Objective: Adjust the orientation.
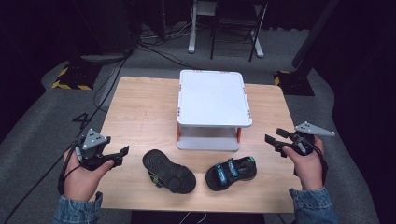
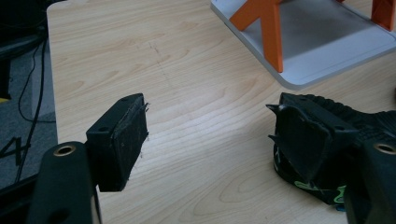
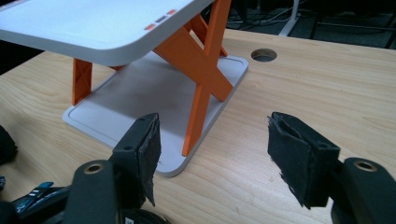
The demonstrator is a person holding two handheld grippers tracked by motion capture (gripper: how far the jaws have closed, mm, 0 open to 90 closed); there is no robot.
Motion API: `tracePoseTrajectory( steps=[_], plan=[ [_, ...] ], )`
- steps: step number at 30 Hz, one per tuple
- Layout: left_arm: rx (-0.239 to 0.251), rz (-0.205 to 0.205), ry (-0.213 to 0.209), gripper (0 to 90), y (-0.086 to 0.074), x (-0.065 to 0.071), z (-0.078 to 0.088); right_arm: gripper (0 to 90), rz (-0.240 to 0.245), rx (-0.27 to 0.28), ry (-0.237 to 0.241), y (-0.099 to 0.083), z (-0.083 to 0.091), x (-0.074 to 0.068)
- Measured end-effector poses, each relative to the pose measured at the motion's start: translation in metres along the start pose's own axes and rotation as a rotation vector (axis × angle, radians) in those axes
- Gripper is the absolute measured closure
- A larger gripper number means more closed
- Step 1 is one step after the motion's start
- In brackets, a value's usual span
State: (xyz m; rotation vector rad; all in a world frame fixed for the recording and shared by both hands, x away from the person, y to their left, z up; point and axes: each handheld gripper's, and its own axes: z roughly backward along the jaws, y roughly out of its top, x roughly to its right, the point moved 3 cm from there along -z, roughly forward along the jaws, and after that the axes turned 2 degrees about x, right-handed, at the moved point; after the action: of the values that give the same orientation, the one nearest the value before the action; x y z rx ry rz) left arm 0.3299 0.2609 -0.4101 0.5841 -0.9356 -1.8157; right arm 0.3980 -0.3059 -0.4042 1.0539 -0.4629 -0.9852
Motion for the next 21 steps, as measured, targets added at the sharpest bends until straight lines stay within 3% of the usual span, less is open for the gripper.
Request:
tracePoseTrajectory(
  steps=[3,16,18,21],
  plan=[
    [-0.036,0.005,-0.011,27.3,-0.002,0.000,-0.002,35.3,-0.003,-0.014,0.005,-0.002,-0.001,0.000],
    [-0.008,-0.001,-0.060,27.4,-0.002,0.010,0.003,35.3,0.003,-0.042,0.031,-0.003,-0.007,-0.008],
    [-0.006,-0.011,-0.059,27.5,-0.003,0.011,0.003,35.3,0.002,-0.045,0.036,-0.003,-0.008,-0.008],
    [-0.029,-0.044,-0.093,27.5,-0.005,0.021,0.003,35.3,0.002,-0.043,0.038,-0.001,-0.010,-0.009]
  ],
)
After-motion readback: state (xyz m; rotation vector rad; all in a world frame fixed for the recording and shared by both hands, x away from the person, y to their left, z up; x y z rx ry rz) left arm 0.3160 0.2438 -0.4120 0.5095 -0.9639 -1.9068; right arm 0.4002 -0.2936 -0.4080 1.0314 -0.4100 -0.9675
